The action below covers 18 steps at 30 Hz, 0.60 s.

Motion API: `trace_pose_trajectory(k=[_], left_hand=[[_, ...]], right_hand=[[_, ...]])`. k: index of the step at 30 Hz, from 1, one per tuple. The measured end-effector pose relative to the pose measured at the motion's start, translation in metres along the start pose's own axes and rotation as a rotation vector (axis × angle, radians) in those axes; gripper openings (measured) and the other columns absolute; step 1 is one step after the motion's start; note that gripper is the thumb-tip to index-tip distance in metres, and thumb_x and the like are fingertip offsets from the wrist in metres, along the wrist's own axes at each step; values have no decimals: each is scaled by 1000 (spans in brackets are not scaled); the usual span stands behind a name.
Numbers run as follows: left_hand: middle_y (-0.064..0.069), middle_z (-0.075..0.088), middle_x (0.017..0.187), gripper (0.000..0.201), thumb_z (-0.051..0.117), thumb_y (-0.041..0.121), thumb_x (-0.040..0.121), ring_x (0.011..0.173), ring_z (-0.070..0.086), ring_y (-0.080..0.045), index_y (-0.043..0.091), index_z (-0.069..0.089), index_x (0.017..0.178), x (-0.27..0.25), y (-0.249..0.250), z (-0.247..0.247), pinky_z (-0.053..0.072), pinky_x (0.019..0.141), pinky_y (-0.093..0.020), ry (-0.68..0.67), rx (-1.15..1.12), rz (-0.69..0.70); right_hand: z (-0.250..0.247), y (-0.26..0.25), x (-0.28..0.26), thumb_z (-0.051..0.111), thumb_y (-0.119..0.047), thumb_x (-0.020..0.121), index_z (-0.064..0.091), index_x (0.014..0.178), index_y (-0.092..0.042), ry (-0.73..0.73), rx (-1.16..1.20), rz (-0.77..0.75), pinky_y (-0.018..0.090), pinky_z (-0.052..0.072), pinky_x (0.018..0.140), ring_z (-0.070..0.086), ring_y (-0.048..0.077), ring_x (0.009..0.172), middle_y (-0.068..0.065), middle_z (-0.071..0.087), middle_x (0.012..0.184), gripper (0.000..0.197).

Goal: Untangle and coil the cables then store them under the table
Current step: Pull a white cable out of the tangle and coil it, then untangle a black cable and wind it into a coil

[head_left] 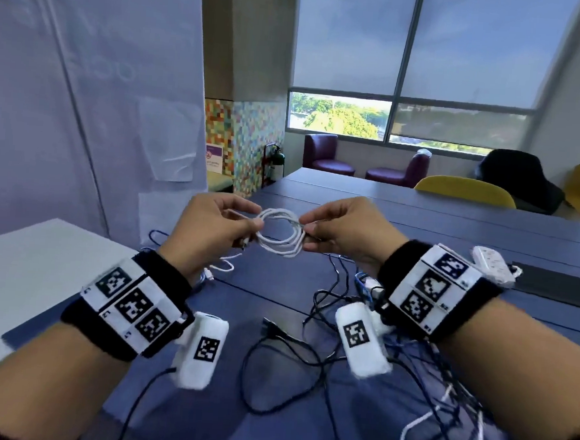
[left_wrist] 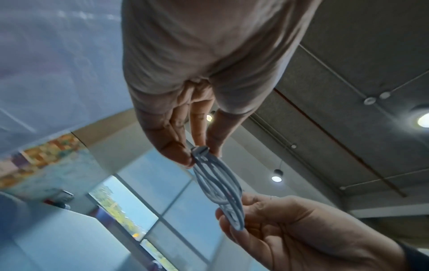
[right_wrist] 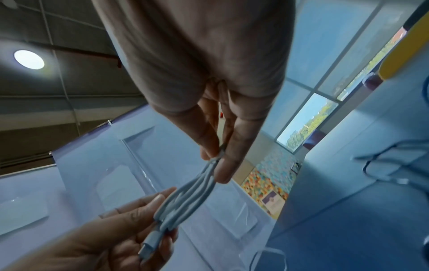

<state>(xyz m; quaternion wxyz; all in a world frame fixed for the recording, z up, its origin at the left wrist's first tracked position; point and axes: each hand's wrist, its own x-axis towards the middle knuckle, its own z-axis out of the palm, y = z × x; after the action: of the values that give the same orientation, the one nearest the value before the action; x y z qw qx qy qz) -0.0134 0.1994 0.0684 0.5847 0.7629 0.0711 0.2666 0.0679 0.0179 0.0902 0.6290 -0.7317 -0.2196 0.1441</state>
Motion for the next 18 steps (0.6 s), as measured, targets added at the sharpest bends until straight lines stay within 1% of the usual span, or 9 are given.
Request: trace_pose_trajectory(k=[2, 4, 8, 10, 13, 14, 15, 16, 18], left_hand=[[-19, 66, 67, 12, 74, -2, 80, 53, 56, -19, 3, 71, 91, 0, -11, -25, 50, 59, -28, 46, 56, -15], [-15, 66, 64, 14, 74, -2, 80, 52, 57, -17, 0, 71, 93, 0, -24, -49, 51, 59, -26, 81, 109, -38], [-12, 69, 66, 15, 76, 1, 79, 55, 61, -13, 3, 72, 93, -4, -54, -83, 55, 65, -28, 122, 248, -81], [-15, 71, 72, 16, 77, 0, 78, 60, 63, -17, 4, 73, 93, -5, -70, -93, 57, 73, -36, 124, 277, -104], [-18, 72, 80, 18, 78, -1, 75, 70, 66, -24, 9, 73, 89, -9, -94, -103, 58, 82, -47, 109, 307, -149], [-17, 72, 80, 20, 79, -2, 74, 70, 66, -24, 9, 73, 90, -11, -100, -104, 58, 82, -48, 101, 323, -162], [-16, 72, 78, 20, 78, -4, 74, 69, 65, -24, 6, 73, 91, -13, -104, -104, 58, 81, -47, 90, 336, -176], [-16, 71, 77, 21, 77, -6, 74, 68, 64, -23, 3, 73, 92, -15, -107, -104, 59, 81, -46, 79, 341, -191], [-17, 70, 76, 20, 75, -10, 74, 68, 64, -23, 5, 73, 87, -17, -111, -104, 59, 80, -46, 61, 325, -216]], right_hand=[[27, 5, 13, 54, 16, 89, 67, 84, 7, -59, 15, 21, 27, 62, 66, 64, 23, 61, 18, 64, 73, 16], [54, 10, 26, 52, 17, 90, 66, 82, 6, -104, 1, 37, 25, 61, 64, 63, 22, 59, 17, 63, 72, 20], [99, 22, 42, 42, 20, 89, 63, 77, 4, -157, -82, 82, 27, 59, 59, 60, 23, 57, 18, 61, 74, 29], [116, 28, 47, 39, 20, 90, 60, 74, 3, -190, -132, 101, 23, 56, 51, 54, 24, 55, 18, 57, 75, 32], [135, 39, 53, 30, 21, 93, 53, 70, 2, -258, -151, 126, 19, 44, 38, 46, 16, 37, 15, 46, 70, 37], [139, 45, 57, 32, 20, 92, 54, 72, 2, -276, -164, 137, 19, 45, 41, 48, 13, 36, 15, 46, 70, 35], [143, 51, 61, 39, 18, 92, 57, 77, 2, -282, -188, 160, 20, 50, 49, 54, 12, 43, 16, 51, 73, 28], [147, 57, 63, 47, 14, 90, 60, 84, 1, -275, -241, 154, 24, 56, 62, 61, 15, 56, 18, 57, 78, 20], [152, 67, 66, 55, 8, 88, 64, 90, -5, -252, -307, 159, 36, 57, 81, 63, 23, 77, 16, 63, 88, 16]])
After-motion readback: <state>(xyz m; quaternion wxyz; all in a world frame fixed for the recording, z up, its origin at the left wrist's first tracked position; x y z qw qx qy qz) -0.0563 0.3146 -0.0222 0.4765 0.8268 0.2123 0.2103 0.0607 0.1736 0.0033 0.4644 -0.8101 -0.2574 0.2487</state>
